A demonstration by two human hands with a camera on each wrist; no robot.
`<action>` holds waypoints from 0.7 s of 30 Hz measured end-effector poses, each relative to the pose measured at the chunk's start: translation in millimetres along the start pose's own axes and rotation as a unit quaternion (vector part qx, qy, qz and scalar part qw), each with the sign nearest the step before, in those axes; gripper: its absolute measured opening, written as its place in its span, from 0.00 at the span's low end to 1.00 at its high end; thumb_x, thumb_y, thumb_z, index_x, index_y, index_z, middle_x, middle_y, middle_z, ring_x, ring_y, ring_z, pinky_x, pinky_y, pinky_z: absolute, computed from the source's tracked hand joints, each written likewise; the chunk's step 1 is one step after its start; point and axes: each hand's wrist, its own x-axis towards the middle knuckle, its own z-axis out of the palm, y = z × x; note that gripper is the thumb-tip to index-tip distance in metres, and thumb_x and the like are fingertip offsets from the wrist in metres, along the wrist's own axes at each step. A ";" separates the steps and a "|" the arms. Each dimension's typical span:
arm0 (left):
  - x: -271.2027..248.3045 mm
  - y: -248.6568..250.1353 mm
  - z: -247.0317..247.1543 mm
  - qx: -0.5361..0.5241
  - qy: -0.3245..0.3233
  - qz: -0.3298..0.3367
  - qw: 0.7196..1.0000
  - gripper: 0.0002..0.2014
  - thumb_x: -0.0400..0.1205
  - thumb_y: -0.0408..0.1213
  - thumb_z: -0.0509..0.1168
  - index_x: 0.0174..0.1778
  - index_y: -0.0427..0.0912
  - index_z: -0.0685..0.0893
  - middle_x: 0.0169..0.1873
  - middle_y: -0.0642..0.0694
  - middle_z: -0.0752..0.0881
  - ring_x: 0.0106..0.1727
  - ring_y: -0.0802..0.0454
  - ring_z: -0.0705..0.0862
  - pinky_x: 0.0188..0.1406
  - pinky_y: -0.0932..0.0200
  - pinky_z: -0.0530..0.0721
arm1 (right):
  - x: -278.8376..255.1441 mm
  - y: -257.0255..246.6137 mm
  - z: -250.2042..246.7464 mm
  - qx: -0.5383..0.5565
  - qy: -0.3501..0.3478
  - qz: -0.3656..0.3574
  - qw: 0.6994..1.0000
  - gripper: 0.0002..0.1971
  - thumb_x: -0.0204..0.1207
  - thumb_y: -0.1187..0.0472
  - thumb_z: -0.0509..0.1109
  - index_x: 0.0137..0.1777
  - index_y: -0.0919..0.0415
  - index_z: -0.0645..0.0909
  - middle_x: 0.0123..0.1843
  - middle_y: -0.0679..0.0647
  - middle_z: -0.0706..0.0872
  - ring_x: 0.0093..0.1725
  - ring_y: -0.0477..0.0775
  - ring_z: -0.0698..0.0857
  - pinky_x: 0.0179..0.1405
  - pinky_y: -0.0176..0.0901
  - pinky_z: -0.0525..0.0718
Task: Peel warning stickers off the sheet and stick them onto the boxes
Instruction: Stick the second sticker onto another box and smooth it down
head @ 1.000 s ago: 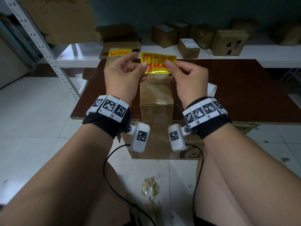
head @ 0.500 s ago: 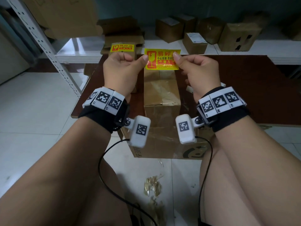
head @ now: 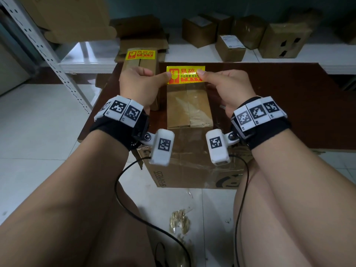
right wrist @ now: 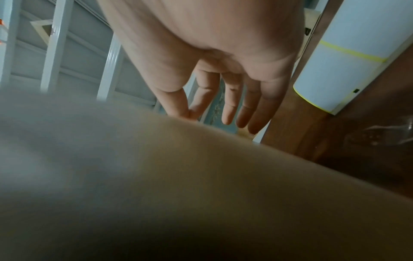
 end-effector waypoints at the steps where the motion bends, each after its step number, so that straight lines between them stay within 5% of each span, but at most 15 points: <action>1: 2.4 -1.0 0.8 0.016 0.004 0.000 1.000 0.21 0.70 0.52 0.88 0.44 0.52 0.82 0.47 0.45 0.92 0.49 0.48 0.92 0.54 0.45 0.95 | 1.7 1.3 0.8 -0.001 0.000 0.004 1.000 0.19 0.71 0.47 0.89 0.52 0.60 0.92 0.56 0.55 0.96 0.65 0.56 0.91 0.74 0.64 0.87; 8: 5.0 -3.1 4.4 0.040 -0.006 -0.021 0.999 0.19 0.73 0.50 0.86 0.47 0.50 0.83 0.43 0.49 0.90 0.45 0.51 0.91 0.53 0.45 0.96 | 8.0 5.2 2.0 -0.007 0.000 0.029 1.000 0.18 0.75 0.51 0.87 0.55 0.64 0.91 0.60 0.56 0.94 0.66 0.53 0.88 0.66 0.54 0.81; 13: 3.9 -2.6 4.4 0.026 -0.002 -0.031 0.999 0.21 0.70 0.49 0.87 0.45 0.50 0.82 0.46 0.45 0.92 0.50 0.45 0.95 0.54 0.37 0.96 | 17.1 8.7 2.5 -0.004 -0.011 0.049 0.999 0.24 0.72 0.49 0.89 0.61 0.63 0.90 0.66 0.58 0.93 0.71 0.57 0.88 0.74 0.58 0.81; 17: 1.1 -2.1 4.4 0.011 -0.019 -0.042 0.999 0.18 0.77 0.45 0.85 0.44 0.48 0.80 0.40 0.50 0.87 0.41 0.52 0.91 0.57 0.36 0.96 | 22.0 8.3 -0.8 0.020 -0.041 0.077 0.996 0.28 0.69 0.50 0.91 0.63 0.64 0.90 0.61 0.60 0.95 0.64 0.62 0.94 0.66 0.64 0.91; 21: -1.0 -1.2 2.9 -0.006 -0.019 -0.049 0.999 0.17 0.75 0.45 0.86 0.45 0.48 0.82 0.42 0.49 0.88 0.44 0.50 0.93 0.55 0.37 0.96 | 16.3 2.5 -5.9 0.031 -0.090 0.104 0.990 0.24 0.75 0.55 0.87 0.67 0.65 0.88 0.59 0.59 0.96 0.57 0.62 0.97 0.53 0.68 0.96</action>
